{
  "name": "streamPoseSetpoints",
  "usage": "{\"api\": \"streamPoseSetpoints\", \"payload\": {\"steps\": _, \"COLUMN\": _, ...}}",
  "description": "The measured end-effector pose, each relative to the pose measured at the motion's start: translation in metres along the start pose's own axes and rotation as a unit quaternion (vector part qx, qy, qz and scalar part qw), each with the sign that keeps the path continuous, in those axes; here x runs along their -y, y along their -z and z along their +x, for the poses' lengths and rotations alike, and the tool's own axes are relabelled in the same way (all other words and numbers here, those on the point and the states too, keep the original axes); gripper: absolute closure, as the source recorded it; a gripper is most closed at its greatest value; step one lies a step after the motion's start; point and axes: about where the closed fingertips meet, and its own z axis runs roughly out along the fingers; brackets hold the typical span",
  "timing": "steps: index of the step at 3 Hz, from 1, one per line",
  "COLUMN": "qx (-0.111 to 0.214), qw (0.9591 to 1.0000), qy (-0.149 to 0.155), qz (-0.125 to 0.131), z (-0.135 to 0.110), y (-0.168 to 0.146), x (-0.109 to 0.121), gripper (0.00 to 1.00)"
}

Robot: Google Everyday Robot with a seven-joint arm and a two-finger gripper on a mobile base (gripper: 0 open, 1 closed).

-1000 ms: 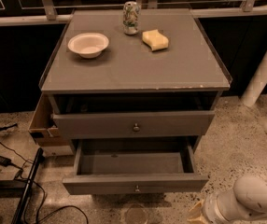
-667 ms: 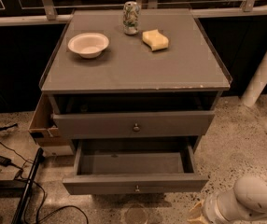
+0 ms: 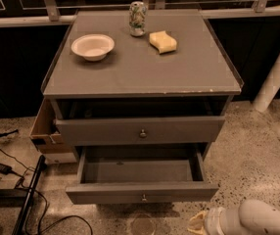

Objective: Close middle drawer

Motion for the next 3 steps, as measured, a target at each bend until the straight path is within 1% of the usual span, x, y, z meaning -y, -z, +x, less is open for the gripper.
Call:
{"api": "streamPoseSetpoints", "payload": {"steps": 1, "qx": 0.026, "qw": 0.9976, "qy": 0.042, "qz": 0.048, "z": -0.010, "y": -0.027, "x": 0.015, "gripper": 1.00}}
{"api": "streamPoseSetpoints", "payload": {"steps": 2, "qx": 0.059, "qw": 0.9909, "qy": 0.072, "qz": 0.097, "z": -0.015, "y": -0.053, "x": 0.037, "gripper": 1.00}}
{"api": "streamPoseSetpoints", "payload": {"steps": 3, "qx": 0.059, "qw": 0.9909, "qy": 0.072, "qz": 0.097, "z": -0.015, "y": -0.053, "x": 0.037, "gripper": 1.00}}
